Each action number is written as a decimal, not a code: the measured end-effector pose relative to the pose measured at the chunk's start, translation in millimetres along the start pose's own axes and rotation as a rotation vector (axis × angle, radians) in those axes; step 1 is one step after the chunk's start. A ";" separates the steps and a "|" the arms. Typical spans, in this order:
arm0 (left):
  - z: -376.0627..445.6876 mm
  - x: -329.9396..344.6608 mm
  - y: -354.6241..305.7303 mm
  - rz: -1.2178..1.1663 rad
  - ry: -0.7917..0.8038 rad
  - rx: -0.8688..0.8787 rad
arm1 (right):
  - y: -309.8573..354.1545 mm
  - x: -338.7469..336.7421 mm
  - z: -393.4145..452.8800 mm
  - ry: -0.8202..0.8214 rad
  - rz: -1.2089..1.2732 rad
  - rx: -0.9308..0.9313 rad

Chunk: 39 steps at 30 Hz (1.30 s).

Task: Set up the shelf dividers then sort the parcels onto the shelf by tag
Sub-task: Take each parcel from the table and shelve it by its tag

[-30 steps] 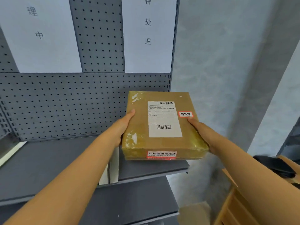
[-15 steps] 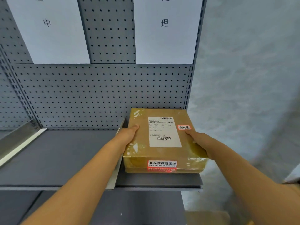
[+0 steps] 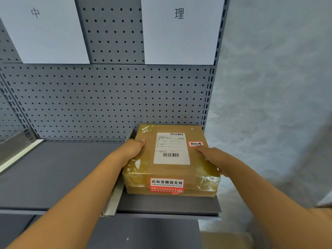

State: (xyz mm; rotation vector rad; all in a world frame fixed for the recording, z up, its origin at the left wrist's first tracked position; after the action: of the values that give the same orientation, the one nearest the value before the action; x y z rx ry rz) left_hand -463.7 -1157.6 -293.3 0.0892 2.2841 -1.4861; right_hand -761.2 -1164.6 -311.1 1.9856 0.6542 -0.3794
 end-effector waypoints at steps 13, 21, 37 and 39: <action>-29.3 -14.9 -47.9 0.464 -0.228 0.431 | 66.2 -22.3 -38.4 -0.502 -0.613 -0.368; -120.0 -68.5 -85.7 1.026 -0.536 0.695 | 175.8 58.1 -111.5 -0.430 -0.816 -0.973; -340.9 -336.3 114.4 1.281 -0.914 0.080 | 262.4 368.3 -321.3 -0.136 -0.994 -1.741; -374.8 -371.5 141.0 1.273 -0.965 0.033 | 268.7 408.8 -359.2 -0.121 -0.992 -1.798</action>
State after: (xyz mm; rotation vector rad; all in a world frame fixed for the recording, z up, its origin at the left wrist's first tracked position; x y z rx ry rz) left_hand -200.0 -702.2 -146.8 0.5628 0.9779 -0.6008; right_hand -275.3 -834.0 -159.8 -0.1325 1.2136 -0.2589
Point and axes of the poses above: each hand's wrist, its own z-axis towards the middle knuckle, its own x-axis out of the palm, y = z × x, the point moved 9 cm from there along z, towards the middle knuckle, and after that the axes turned 9 degrees about -z, right-handed, at the moved point
